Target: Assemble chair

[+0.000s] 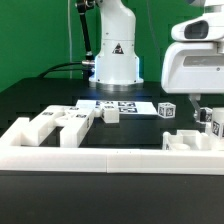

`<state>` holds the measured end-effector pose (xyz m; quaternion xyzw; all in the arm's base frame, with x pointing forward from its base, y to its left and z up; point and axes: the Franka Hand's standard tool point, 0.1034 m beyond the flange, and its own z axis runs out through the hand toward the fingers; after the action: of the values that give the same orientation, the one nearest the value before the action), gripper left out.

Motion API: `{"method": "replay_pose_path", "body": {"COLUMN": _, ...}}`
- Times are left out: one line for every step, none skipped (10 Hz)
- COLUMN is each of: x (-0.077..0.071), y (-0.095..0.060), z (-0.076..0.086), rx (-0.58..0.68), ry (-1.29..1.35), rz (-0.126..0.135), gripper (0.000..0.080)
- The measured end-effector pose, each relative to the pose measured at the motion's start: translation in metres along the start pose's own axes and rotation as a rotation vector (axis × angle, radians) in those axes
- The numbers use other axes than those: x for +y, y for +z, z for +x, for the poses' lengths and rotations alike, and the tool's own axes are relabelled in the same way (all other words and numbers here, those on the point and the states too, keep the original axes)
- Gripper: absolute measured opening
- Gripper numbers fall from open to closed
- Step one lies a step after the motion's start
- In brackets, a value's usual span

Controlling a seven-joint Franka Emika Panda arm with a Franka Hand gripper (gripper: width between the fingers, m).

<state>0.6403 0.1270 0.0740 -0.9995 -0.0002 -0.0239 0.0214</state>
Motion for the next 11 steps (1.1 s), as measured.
{"method": "replay_pose_path", "body": {"x": 0.001, "y": 0.0003, "z": 0.0, "rx": 0.0, "ry": -0.005, "rz": 0.0, "gripper": 0.0649}}
{"method": "replay_pose_path", "body": {"x": 0.0008, "y": 0.0005, "z": -0.0001, "rx": -0.001, "ry": -0.004, "rz": 0.0, "gripper": 0.0525}}
{"method": "replay_pose_path", "body": {"x": 0.001, "y": 0.0007, "z": -0.0002, "rx": -0.001, "ry": -0.003, "rz": 0.0, "gripper": 0.0379}}
{"method": "replay_pose_path", "body": {"x": 0.001, "y": 0.0009, "z": -0.0003, "rx": -0.002, "ry": 0.011, "rz": 0.0, "gripper": 0.0288}}
{"method": "replay_pose_path", "body": {"x": 0.001, "y": 0.0011, "z": -0.0003, "rx": -0.002, "ry": 0.026, "rz": 0.0, "gripper": 0.0288}}
{"method": "replay_pose_path", "body": {"x": 0.0008, "y": 0.0011, "z": -0.0004, "rx": -0.002, "ry": 0.046, "rz": 0.0, "gripper": 0.0288}}
{"method": "replay_pose_path", "body": {"x": 0.0006, "y": 0.0013, "z": -0.0005, "rx": -0.002, "ry": 0.129, "rz": 0.0, "gripper": 0.0288}}
{"method": "replay_pose_path", "body": {"x": 0.0009, "y": 0.0014, "z": -0.0005, "rx": -0.002, "ry": 0.195, "rz": 0.0, "gripper": 0.0288}}
{"method": "replay_pose_path", "body": {"x": 0.001, "y": 0.0015, "z": -0.0005, "rx": -0.002, "ry": 0.225, "rz": 0.0, "gripper": 0.0288}}
{"method": "replay_pose_path", "body": {"x": 0.0018, "y": 0.0017, "z": -0.0005, "rx": -0.003, "ry": 0.369, "rz": 0.006, "gripper": 0.0288}}
{"method": "replay_pose_path", "body": {"x": 0.0021, "y": 0.0019, "z": -0.0006, "rx": -0.003, "ry": 0.472, "rz": 0.006, "gripper": 0.0288}}
